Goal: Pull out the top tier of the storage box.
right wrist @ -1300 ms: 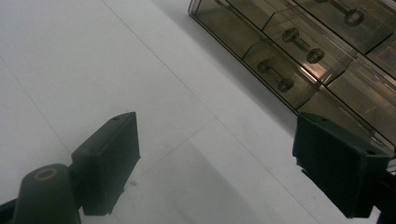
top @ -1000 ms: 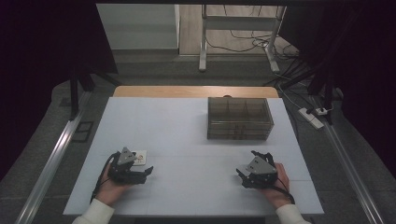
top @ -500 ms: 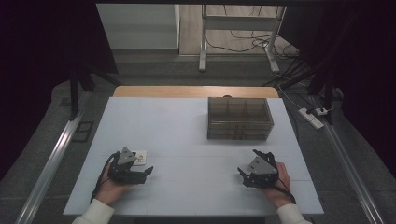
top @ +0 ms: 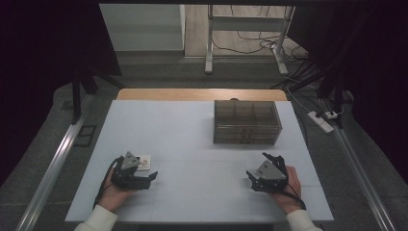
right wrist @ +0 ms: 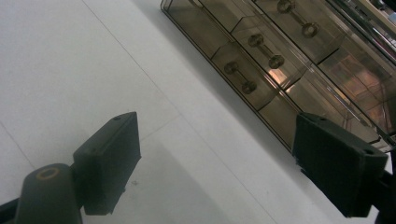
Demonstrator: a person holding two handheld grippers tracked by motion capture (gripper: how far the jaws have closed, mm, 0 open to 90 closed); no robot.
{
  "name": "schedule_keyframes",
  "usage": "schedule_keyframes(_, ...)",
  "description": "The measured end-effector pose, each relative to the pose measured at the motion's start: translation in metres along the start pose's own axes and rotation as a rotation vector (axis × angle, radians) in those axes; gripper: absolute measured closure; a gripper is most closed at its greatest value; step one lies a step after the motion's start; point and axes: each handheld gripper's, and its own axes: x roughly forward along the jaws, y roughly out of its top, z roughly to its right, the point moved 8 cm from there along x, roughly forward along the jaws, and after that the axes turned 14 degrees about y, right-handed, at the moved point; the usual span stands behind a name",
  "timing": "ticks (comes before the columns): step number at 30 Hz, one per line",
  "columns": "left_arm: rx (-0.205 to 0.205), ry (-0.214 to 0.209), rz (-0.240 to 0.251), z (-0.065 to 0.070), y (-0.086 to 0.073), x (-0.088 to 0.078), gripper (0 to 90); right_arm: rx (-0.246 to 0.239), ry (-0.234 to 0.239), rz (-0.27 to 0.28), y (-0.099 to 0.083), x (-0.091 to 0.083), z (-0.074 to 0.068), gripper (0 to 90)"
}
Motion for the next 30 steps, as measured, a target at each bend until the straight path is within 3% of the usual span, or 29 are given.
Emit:
schedule_keyframes(14, -0.001, -0.003, -0.002, 0.001, 0.0, 0.001, 11.8, 0.003, -0.027, -0.004, 0.001, 0.001, 0.008, 15.5)
schedule_keyframes(30, 0.006, -0.001, -0.007, 0.003, 0.001, 0.003, 11.9, -0.031, -0.06, 0.009, 0.012, 0.006, 0.016, 17.6)
